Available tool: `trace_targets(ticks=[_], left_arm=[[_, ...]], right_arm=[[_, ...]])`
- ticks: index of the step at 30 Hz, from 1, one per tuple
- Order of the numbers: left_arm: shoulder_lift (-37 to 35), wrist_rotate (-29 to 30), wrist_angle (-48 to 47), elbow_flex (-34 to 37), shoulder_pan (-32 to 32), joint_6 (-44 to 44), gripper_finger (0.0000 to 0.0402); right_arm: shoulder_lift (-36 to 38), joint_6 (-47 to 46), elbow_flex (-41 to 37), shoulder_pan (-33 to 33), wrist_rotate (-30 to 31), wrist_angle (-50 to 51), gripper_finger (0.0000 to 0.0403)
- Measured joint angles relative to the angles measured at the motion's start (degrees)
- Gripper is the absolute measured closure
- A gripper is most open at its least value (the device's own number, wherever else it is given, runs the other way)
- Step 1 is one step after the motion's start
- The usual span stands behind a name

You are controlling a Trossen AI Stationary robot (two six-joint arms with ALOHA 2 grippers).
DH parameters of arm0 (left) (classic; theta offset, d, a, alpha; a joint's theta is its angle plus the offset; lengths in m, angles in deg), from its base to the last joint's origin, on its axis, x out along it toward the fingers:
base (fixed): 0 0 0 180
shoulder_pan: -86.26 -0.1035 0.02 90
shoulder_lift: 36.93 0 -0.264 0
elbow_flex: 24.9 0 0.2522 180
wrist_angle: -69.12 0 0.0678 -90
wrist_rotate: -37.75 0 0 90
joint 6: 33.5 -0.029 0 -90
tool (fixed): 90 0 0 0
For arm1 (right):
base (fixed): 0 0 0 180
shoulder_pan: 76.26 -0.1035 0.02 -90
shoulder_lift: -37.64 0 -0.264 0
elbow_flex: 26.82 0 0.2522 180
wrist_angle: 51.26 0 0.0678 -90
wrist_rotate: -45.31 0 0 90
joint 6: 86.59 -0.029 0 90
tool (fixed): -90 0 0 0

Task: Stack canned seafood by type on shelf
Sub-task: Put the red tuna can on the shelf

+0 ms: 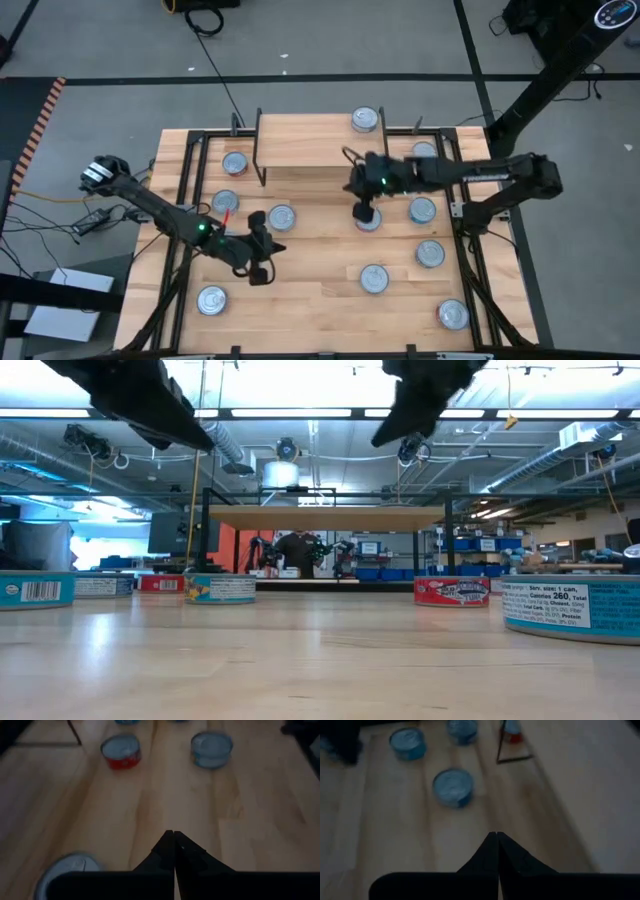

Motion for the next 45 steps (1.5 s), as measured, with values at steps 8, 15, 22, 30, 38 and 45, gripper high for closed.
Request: trace_targets(ticks=[8, 15, 22, 30, 38, 45], left_arm=[[2.4, -2.2, -4.9, 0.1, -0.1, 0.6, 0.0401], [3.5, -1.9, 10.9, 3.9, -0.5, -1.0, 0.04], [3.6, -3.1, 28.7, 12.7, -0.3, -0.7, 0.04], [0.4, -0.2, 15.2, 9.7, -0.7, -0.9, 0.04], [-7.7, 7.6, -31.0, -6.7, -2.3, 3.7, 0.04], [-18.7, 8.7, -49.0, -11.3, -12.1, 9.3, 0.04]], right_arm=[[1.5, -14.1, -10.9, -10.1, 3.1, -2.2, 0.0398], [1.5, -20.9, -12.2, -18.0, 9.0, -1.8, 0.0398], [1.5, -26.0, -12.2, -24.1, 10.4, -1.8, 0.0397], [1.4, -31.7, -12.1, -30.8, 14.9, -1.8, 0.0397], [1.4, -31.5, -12.1, -34.4, 19.4, -2.1, 0.0396], [1.4, -27.8, -12.1, -33.5, 20.1, -2.1, 0.0396]])
